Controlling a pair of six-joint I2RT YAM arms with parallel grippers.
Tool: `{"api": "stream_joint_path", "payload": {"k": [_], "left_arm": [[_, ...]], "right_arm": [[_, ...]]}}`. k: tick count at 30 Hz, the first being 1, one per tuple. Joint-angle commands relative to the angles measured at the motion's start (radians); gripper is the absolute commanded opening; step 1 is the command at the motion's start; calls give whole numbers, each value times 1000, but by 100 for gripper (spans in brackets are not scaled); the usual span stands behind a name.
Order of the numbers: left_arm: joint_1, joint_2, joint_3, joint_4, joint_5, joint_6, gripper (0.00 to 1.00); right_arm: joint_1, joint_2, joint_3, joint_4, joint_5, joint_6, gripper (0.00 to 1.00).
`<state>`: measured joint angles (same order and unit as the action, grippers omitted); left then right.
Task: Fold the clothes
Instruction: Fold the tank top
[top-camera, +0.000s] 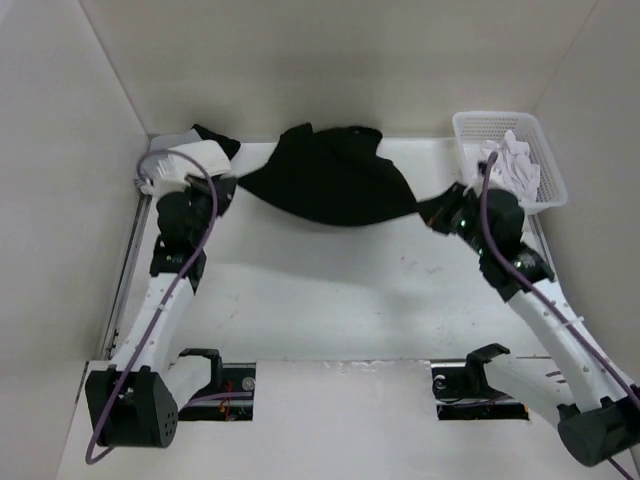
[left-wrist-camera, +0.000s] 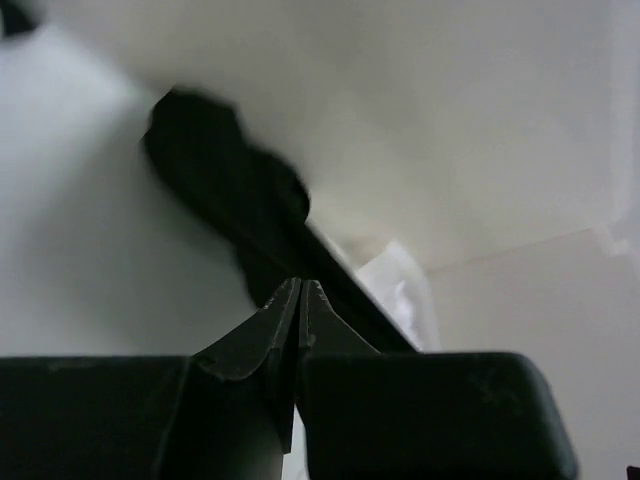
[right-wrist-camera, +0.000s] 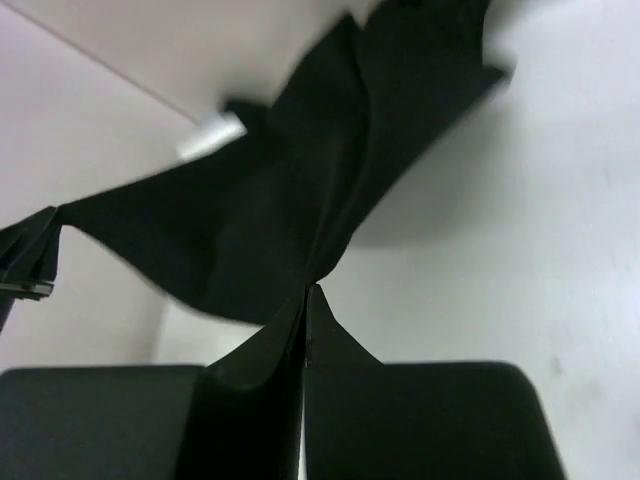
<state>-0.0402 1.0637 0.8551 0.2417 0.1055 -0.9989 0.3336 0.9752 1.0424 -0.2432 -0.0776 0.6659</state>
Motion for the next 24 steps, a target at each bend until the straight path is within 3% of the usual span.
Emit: {"api": "stream_joint_path", "payload": {"k": [1,4,8,10,13,18,21,22,24], "left_arm": [[0,-181,-250,35,-24,-4,1],[15,-348,-411,-85,-9,25,1],[41,-653,-536,-382,16,88,1],[40,-792,-551,-549,16,108,1],[-86,-892,-530,-663,-51,47,0],[-241,-941,-411,-748,-237,46,0],[-286,-886,-381,-701,-329,74,0],[-293,-834,-389,-649,-346,81,0],[-299,-695,-407,-488,-374,91,0]], "right_arm": [[52,-191,-238,110,58,55,0],[116,-375,-447,55,90,104,0],[236,-608,-588,-138,133,178,0],[352,-697,-611,-230,185,245,0],[556,-751,-587,-368,315,331,0],[888,-764,-567,-508,519,535,0],[1040,-658,-547,-486,666,577,1],[1040,-598,-524,-469,712,549,1],[926,-465,-461,-415,728,441,1]]}}
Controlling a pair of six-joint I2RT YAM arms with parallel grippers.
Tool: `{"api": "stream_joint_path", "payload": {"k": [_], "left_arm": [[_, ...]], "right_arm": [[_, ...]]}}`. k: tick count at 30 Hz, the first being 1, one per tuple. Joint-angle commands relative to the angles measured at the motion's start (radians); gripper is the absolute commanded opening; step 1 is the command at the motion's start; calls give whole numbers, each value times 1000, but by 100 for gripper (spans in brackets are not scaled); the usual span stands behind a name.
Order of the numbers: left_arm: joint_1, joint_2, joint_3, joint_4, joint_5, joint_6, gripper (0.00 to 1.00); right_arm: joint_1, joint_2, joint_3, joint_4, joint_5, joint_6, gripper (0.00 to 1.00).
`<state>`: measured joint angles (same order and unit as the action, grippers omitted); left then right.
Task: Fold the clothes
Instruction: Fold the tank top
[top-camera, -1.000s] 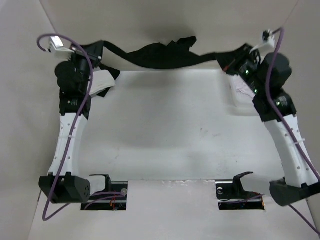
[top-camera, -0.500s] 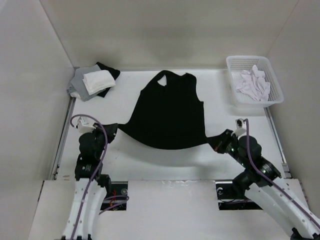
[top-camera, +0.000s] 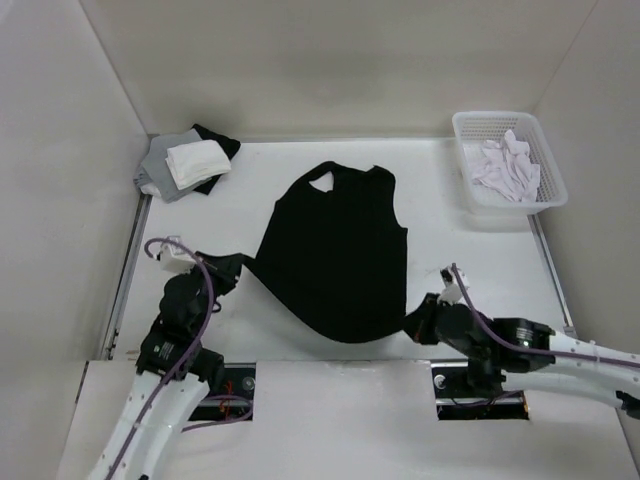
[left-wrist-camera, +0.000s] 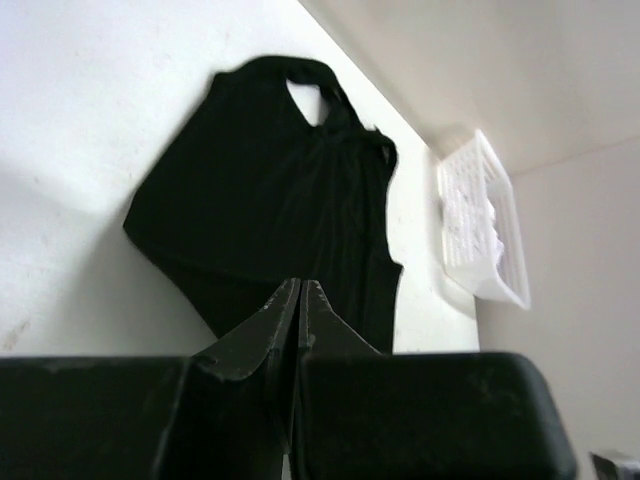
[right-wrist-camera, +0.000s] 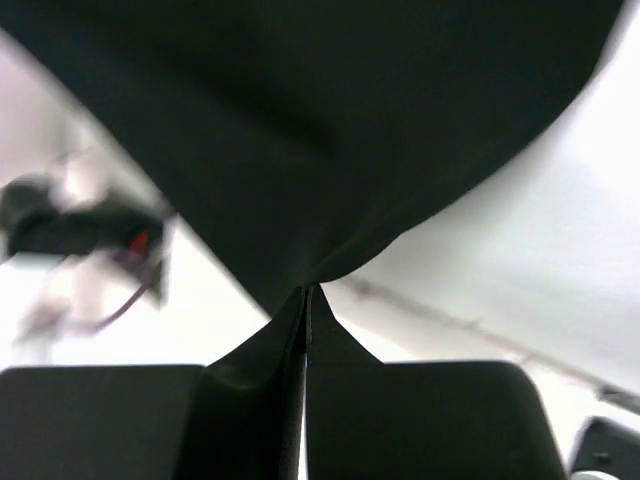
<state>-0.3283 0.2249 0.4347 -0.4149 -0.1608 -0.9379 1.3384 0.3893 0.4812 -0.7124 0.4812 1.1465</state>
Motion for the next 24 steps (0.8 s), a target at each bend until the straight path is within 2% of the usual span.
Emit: {"api": "stream_joint_path", "payload": {"k": [1,5,7,10,13,17,19,20,22,24], "left_arm": [[-4,230,6,265,-117,27,0],[77,645,83,607,-125,-8,0],[120,863,195,718,-96,-28,0],[150,1149,407,788,-83,-42,0],[156,1393,652,782,-71,-26,0],[177,1657,954,719,-16,-41,1],[179,1772,1099,683,-10,-42,5],[182,1813,1148,676,-9,-47,10],[189,1861,1210,674,-2,-36,24],[199,1858,1196,668,3,-21,33]], "right_arm": [[-172,185,129,107,140,-119,1],[-597,409,169,504,-151,-410,0],[-815,570,216,663,-316,-427,0],[-1004,812,347,803,-475,-418,0],[-1101,1055,563,834,-553,-407,0],[-1187,1336,895,766,-610,-400,0],[-1212,1477,1069,708,-610,-399,1],[-1218,1546,1147,685,-604,-395,5],[-1227,1658,1270,651,-605,-367,24],[-1224,1697,1298,628,-622,-360,40]]}}
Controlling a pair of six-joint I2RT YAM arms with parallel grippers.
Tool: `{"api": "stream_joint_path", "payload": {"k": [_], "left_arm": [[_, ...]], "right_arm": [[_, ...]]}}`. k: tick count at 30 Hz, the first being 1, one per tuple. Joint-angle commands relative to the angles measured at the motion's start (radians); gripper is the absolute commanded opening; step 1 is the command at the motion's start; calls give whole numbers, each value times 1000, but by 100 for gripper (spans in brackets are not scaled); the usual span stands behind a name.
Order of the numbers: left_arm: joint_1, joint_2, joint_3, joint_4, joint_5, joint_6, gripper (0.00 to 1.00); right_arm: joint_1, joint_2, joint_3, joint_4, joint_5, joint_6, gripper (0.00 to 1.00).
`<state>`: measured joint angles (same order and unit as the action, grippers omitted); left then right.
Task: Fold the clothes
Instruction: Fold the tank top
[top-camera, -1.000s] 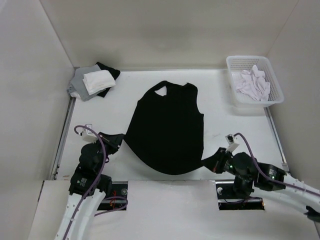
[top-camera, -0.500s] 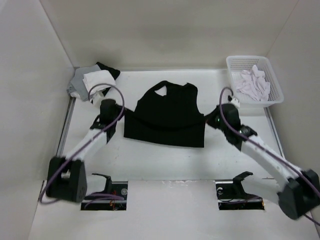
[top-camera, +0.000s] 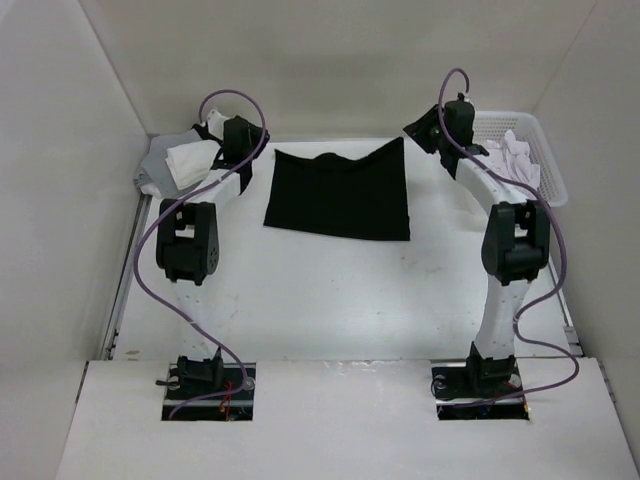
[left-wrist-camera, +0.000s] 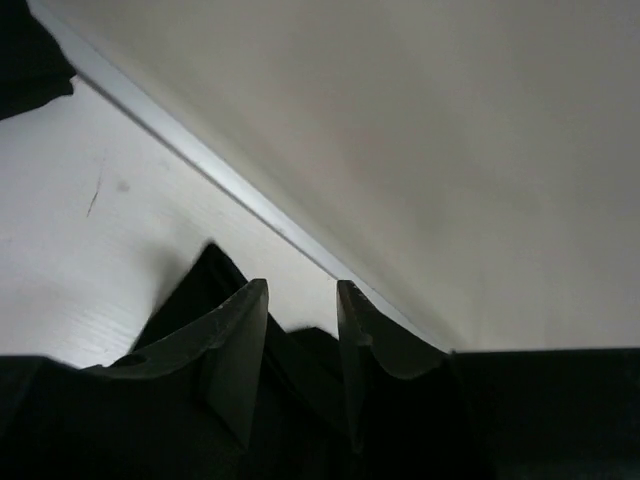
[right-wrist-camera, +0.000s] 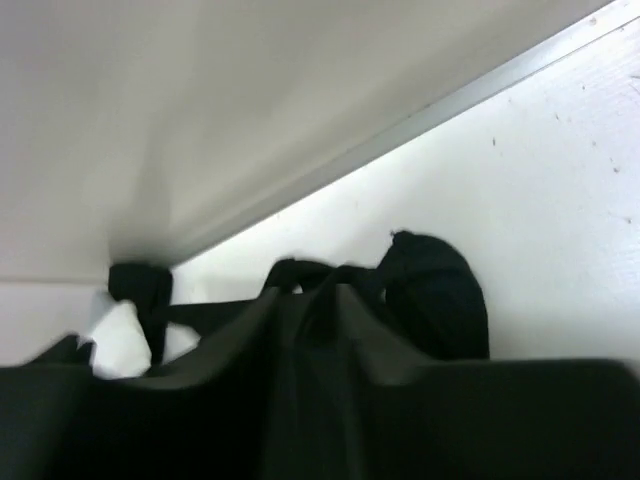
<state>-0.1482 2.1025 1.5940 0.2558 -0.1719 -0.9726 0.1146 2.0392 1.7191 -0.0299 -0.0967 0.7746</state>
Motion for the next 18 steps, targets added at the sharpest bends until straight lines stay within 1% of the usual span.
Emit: {"api": "stream_joint_path", "payload": {"k": [1,2,3,4,5,6,9,10,11,12,15,18], "left_arm": [[28,-48,-12,6,18,18,34],[34,-88,-84,16,17,18,35],[37,-155,-205,43,12,9,34],[39,-200,-295,74,9,5,33],[36,-263,-422,129,-1,-6,31],[31,-330,-575,198,-12,-26,30],[10,-433,-837,290,-9,-81,29],[0,-453,-892,302,1,-86,29],[-3,-475,-937,310,17,-86,30],[-4,-493,-972,318,31,-90,31],[-20,-510,-1003,315,77,-92,35],[-21,-481,-996,312,107,-98,37]], "right_arm": [[1,38,31,-54,-41,8,44],[1,14,-14,-48,-29,-4,45],[6,-23,-77,-33,-15,-11,44],[18,-77,-161,-7,0,-15,42],[32,-136,-259,31,23,-17,39],[49,-199,-361,80,40,-17,32],[105,-370,-628,203,58,-11,12],[125,-417,-697,232,60,-8,5],[145,-459,-755,252,63,-8,2],[165,-494,-807,266,72,-11,1],[200,-572,-910,277,109,-15,2],[219,-634,-993,286,140,-18,6]]}}
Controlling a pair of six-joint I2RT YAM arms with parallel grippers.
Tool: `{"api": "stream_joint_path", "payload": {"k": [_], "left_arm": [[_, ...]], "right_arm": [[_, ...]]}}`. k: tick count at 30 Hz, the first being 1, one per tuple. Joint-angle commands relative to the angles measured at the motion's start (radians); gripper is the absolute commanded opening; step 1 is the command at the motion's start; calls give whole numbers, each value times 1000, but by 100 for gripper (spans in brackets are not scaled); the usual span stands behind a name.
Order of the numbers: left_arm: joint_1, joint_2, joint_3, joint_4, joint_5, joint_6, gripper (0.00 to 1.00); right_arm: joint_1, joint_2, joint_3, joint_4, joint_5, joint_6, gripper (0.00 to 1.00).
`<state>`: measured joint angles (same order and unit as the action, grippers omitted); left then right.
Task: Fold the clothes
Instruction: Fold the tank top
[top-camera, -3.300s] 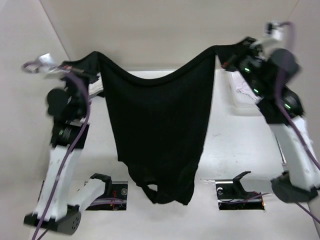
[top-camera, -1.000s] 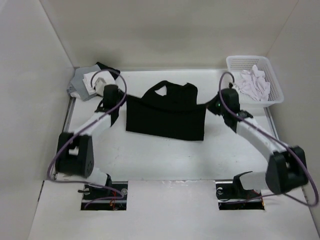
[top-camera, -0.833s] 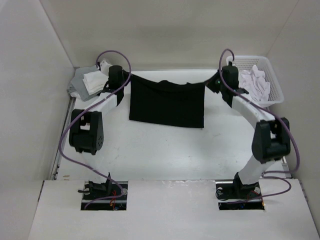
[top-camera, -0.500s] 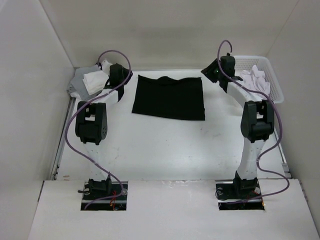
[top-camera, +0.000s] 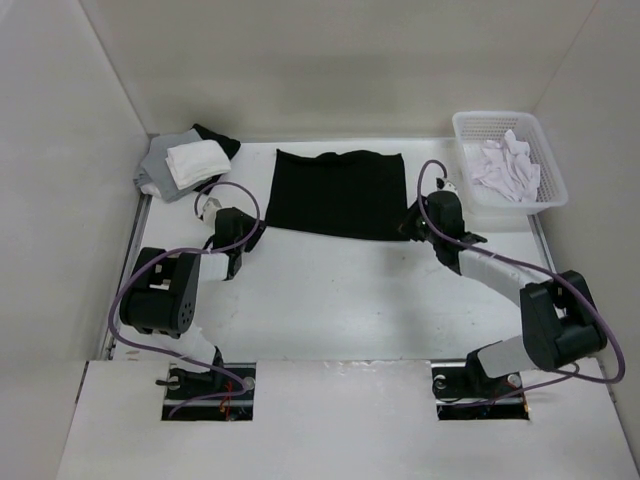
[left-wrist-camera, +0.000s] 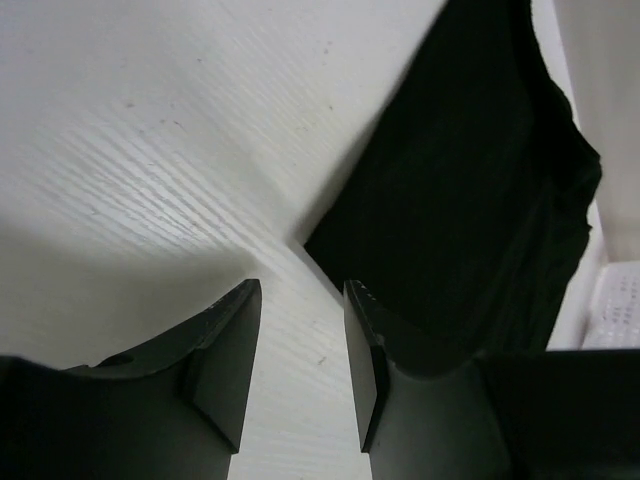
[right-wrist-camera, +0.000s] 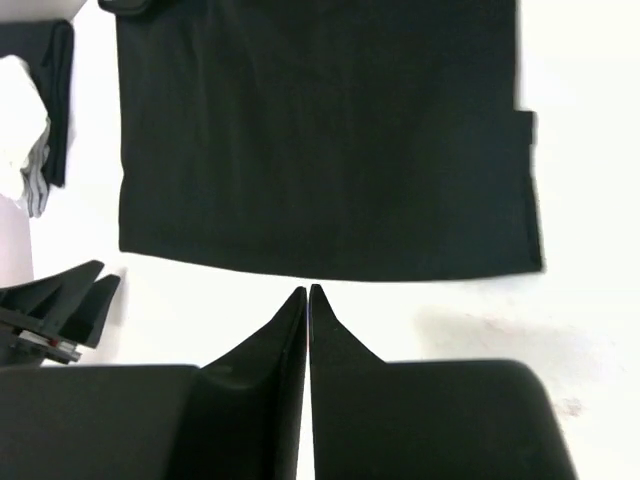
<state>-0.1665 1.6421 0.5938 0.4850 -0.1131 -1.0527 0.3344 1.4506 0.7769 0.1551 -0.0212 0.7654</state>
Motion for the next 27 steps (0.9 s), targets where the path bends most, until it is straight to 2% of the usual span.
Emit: {"api": "stream_joint_path", "payload": {"k": [1,4,9,12,16,22,27], "left_arm": [[-3,-7,9,83,53,-26,38],[-3,33,23,92,58,-43,38],[3,90,66,83,52,-49,29],[-1,131,98,81,44,-64,27],[-3,174,130,86,30,-84,21],[0,180,143,87,17,-86,3],[17,131,90,92,-10,-79,0]], "right_arm": [[-1,-61,-76,107,64,-8,7],[-1,-93,-140,136,56,0,12],[-24,-96,-212,181,64,44,31],[-54,-65,-229,201,67,74,37],[-84,-13,-229,227,64,97,41],[-100,39,-232,271,60,138,45],[-96,67,-228,271,66,155,46]]}}
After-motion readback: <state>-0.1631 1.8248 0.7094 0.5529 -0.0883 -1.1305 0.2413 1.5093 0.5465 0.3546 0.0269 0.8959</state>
